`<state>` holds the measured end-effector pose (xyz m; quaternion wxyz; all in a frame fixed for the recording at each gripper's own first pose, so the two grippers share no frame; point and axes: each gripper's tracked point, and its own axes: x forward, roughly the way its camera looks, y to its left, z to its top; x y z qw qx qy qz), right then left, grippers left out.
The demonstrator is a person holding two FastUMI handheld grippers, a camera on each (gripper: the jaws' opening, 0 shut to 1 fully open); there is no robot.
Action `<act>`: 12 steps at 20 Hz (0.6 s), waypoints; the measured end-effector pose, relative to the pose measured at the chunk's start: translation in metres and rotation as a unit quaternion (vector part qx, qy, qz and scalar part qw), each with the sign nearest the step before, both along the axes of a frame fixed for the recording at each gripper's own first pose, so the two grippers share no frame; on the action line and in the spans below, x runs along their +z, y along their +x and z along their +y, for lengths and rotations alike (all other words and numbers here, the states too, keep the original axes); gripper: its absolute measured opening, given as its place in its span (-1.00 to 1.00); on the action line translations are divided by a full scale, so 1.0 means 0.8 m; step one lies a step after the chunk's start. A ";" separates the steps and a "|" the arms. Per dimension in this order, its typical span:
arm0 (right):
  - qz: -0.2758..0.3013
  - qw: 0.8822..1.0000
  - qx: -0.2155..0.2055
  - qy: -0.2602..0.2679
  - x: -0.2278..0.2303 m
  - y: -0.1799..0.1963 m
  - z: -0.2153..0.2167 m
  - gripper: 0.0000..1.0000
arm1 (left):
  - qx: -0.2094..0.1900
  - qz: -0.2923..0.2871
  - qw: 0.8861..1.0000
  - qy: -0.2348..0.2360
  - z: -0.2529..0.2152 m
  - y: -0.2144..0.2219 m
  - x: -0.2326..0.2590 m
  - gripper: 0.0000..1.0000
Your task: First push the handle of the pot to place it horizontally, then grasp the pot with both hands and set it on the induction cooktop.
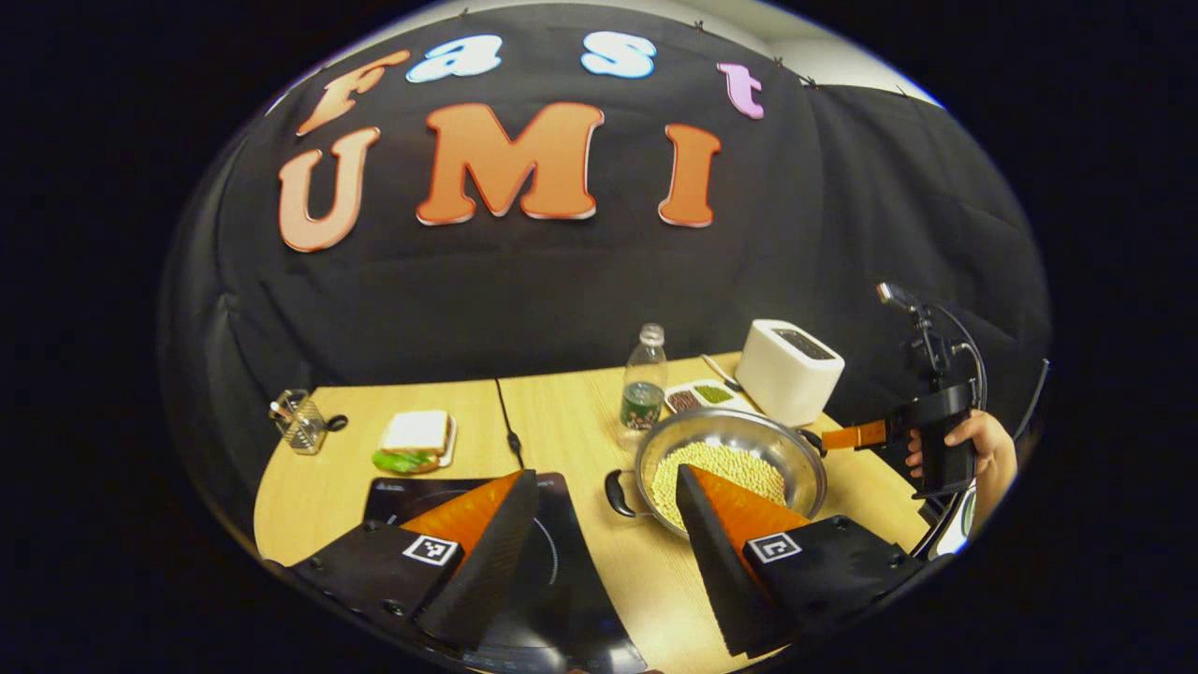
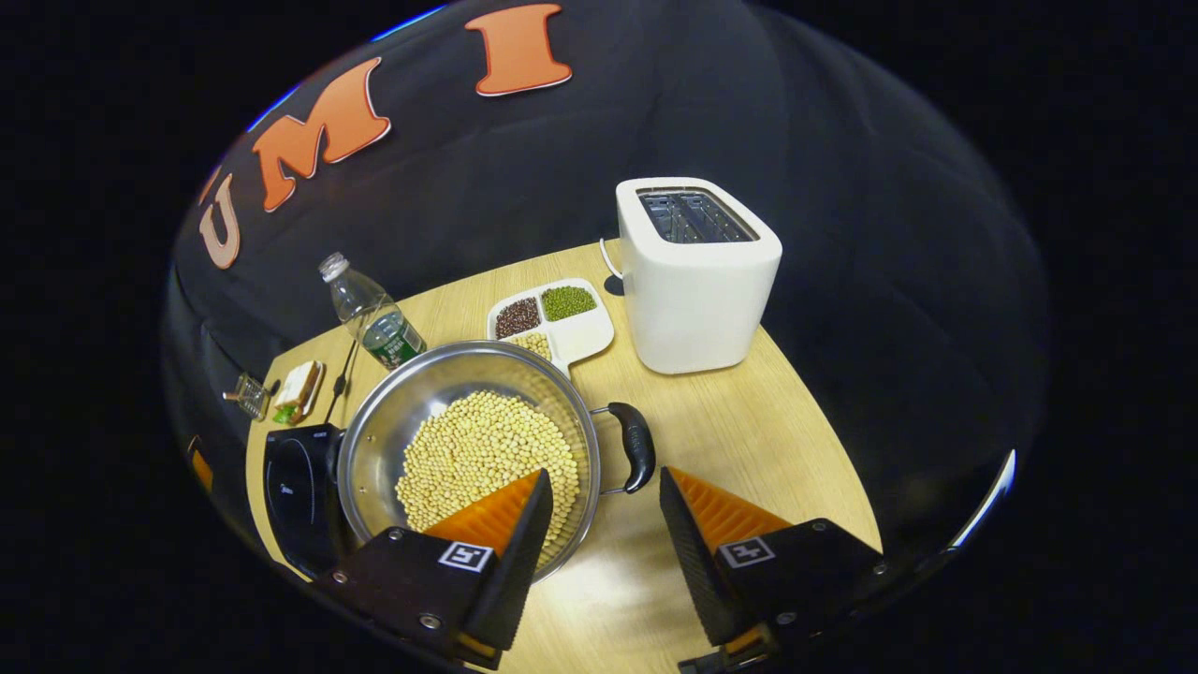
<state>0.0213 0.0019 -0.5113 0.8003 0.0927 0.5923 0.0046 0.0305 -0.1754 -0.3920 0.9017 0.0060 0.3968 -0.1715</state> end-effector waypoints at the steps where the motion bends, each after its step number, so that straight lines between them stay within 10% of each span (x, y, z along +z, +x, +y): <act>1: -0.002 1.000 0.004 0.000 -0.002 0.003 0.002 0.53 | -0.003 0.021 1.000 0.001 -0.012 -0.003 -0.019 0.94; 12: 0.010 0.999 0.032 -0.009 -0.048 0.011 0.015 0.63 | 0.014 0.162 0.986 0.027 -0.056 0.024 -0.174 0.93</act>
